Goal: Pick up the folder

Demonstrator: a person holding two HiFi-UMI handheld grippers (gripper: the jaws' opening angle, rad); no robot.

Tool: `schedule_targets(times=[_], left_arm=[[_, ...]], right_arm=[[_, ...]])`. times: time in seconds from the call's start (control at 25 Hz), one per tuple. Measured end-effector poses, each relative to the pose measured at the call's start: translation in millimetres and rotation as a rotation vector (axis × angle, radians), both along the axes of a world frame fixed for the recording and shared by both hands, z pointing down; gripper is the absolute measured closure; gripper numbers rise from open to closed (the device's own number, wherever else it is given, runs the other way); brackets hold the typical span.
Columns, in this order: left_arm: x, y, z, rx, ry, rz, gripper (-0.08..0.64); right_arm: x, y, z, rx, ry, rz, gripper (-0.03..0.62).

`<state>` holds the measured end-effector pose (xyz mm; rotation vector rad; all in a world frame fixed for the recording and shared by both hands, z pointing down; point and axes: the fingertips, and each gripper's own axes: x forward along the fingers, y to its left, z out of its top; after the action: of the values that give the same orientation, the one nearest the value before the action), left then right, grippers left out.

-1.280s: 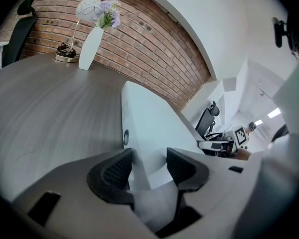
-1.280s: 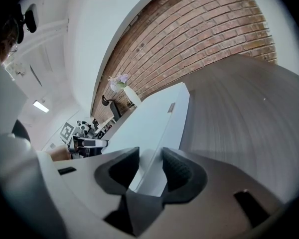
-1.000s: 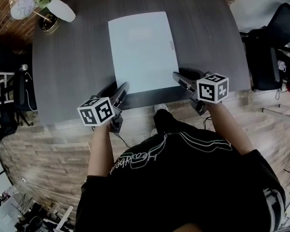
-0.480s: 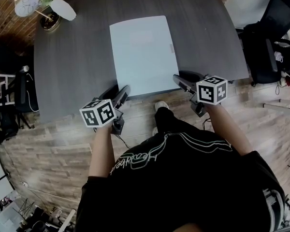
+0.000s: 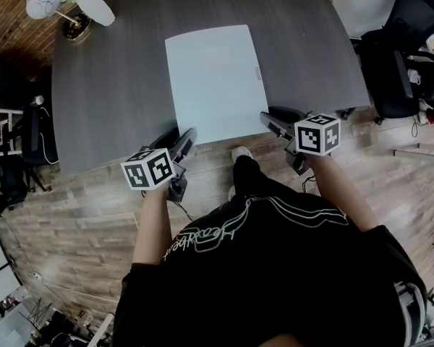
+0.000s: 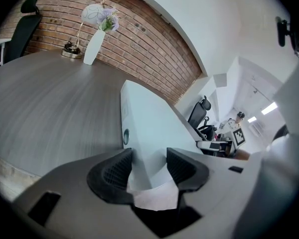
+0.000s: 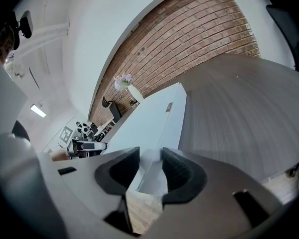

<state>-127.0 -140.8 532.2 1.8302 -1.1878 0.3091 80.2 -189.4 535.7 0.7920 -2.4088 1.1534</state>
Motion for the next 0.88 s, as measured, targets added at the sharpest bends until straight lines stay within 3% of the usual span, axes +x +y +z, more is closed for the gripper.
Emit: schedule_targets(times=[0.88], left_arm=[[17, 67, -2, -0.007, 0.025, 0.010, 0.342]], right_arm=[[17, 66, -1, -0.008, -0.004, 0.024, 0.471]])
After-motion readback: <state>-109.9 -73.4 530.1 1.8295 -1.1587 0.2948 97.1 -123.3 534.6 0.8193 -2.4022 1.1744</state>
